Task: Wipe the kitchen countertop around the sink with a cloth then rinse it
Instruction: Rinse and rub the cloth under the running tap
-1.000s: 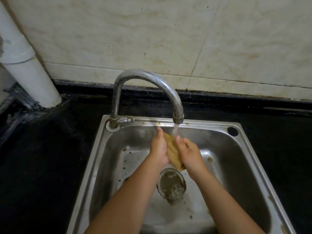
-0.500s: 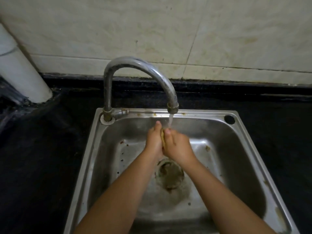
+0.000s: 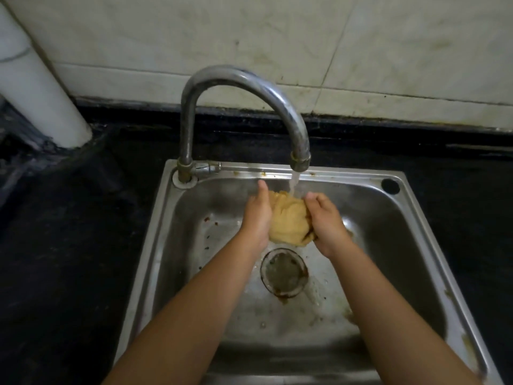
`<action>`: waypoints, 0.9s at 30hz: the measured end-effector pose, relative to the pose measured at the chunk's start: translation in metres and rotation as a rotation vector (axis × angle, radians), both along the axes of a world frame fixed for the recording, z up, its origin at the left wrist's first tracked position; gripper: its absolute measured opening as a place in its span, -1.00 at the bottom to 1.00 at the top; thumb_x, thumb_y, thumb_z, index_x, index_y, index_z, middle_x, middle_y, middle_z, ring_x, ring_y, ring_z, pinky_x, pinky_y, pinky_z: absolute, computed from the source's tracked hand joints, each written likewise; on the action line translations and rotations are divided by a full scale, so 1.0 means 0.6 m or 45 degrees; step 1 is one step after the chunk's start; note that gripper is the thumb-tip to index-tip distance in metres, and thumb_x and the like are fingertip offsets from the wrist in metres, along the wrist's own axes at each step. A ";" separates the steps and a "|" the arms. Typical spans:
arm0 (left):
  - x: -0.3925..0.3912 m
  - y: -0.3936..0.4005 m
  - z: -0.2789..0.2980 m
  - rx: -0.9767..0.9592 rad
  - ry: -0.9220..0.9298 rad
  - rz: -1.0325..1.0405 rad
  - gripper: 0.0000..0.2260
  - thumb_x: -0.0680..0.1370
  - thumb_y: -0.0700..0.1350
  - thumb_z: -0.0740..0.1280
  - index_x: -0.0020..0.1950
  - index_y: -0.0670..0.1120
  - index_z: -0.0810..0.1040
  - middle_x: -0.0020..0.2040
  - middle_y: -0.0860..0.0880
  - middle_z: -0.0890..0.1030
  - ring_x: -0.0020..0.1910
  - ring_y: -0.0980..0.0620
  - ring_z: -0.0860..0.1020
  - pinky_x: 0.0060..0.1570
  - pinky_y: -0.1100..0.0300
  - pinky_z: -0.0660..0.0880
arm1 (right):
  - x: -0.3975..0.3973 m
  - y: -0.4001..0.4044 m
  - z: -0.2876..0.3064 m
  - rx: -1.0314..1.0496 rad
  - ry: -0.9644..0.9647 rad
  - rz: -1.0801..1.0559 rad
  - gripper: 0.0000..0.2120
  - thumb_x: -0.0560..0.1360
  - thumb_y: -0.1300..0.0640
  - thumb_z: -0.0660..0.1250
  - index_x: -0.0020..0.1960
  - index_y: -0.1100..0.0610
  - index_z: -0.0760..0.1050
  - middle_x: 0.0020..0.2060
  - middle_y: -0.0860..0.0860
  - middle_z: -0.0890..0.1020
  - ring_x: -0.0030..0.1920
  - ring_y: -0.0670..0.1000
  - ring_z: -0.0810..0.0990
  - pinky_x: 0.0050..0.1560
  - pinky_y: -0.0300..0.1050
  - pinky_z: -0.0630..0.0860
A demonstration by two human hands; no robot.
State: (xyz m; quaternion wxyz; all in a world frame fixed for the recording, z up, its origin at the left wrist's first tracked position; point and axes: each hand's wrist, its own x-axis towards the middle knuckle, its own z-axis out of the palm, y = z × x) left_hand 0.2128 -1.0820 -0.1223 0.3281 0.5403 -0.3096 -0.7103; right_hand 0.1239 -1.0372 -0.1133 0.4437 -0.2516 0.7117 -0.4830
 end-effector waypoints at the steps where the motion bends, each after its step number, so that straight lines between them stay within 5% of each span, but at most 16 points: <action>1: 0.003 -0.002 0.000 0.047 0.011 0.015 -0.62 0.62 0.11 0.01 0.01 -0.13 0.47 -0.18 -0.08 0.53 -0.17 -0.03 0.52 -0.22 0.15 0.47 | -0.001 0.006 0.008 -0.036 -0.083 0.043 -0.75 0.61 0.14 0.08 -0.19 0.07 0.42 -0.30 0.00 0.50 -0.27 -0.07 0.47 -0.20 -0.19 0.46; 6: 0.014 0.011 -0.011 0.166 0.165 -0.277 -0.71 0.62 0.02 0.08 -0.06 -0.05 0.54 -0.14 -0.06 0.60 -0.13 0.02 0.56 -0.10 0.13 0.49 | -0.008 0.015 0.036 -0.177 -0.032 0.239 -0.80 0.58 0.23 0.13 -0.07 0.07 0.51 -0.20 -0.05 0.58 -0.22 -0.16 0.55 -0.23 -0.38 0.54; 12: 0.016 0.004 -0.015 0.076 0.273 -0.140 -0.72 0.61 0.02 0.12 0.10 -0.13 0.51 -0.08 -0.09 0.59 -0.13 0.00 0.57 -0.18 0.13 0.51 | -0.009 0.022 0.047 -0.116 0.101 0.229 -0.74 0.60 0.19 0.08 -0.13 -0.01 0.49 -0.22 -0.05 0.54 -0.21 -0.07 0.50 -0.24 -0.18 0.47; 17: 0.008 0.003 0.000 0.115 0.385 -0.039 -0.74 0.62 -0.02 0.11 -0.15 -0.11 0.47 -0.43 0.00 0.62 -0.42 0.09 0.60 -0.37 0.22 0.52 | 0.012 0.023 0.039 -0.089 0.381 0.272 -0.70 0.59 0.27 0.04 -0.25 0.03 0.37 -0.37 -0.04 0.44 -0.38 -0.16 0.41 -0.40 -0.39 0.37; 21: -0.010 0.004 0.016 0.072 0.288 -0.025 -0.68 0.63 0.00 0.09 -0.27 -0.09 0.42 -0.50 -0.01 0.52 -0.45 0.09 0.51 -0.38 0.22 0.43 | 0.044 0.027 0.054 -0.266 0.629 0.347 -0.70 0.57 0.20 0.17 -0.33 0.03 0.34 -0.43 -0.09 0.43 -0.42 -0.30 0.46 -0.40 -0.47 0.35; 24: -0.018 0.016 0.025 0.117 0.277 -0.152 -0.65 0.63 -0.04 0.09 -0.32 -0.10 0.43 -0.59 0.03 0.50 -0.50 0.12 0.51 -0.37 0.22 0.41 | 0.051 0.014 0.052 -0.229 0.792 0.319 -0.78 0.59 0.17 0.12 -0.22 0.13 0.39 -0.40 -0.05 0.46 -0.38 -0.19 0.45 -0.35 -0.36 0.35; 27: -0.028 0.029 0.024 0.035 0.231 -0.178 -0.70 0.63 -0.03 0.08 -0.20 -0.05 0.50 -0.38 -0.02 0.58 -0.31 0.05 0.54 -0.26 0.19 0.47 | 0.021 -0.012 0.040 -0.080 0.896 0.161 -0.81 0.62 0.14 0.05 -0.12 0.18 0.30 -0.38 0.00 0.41 -0.24 0.06 0.42 -0.25 -0.17 0.24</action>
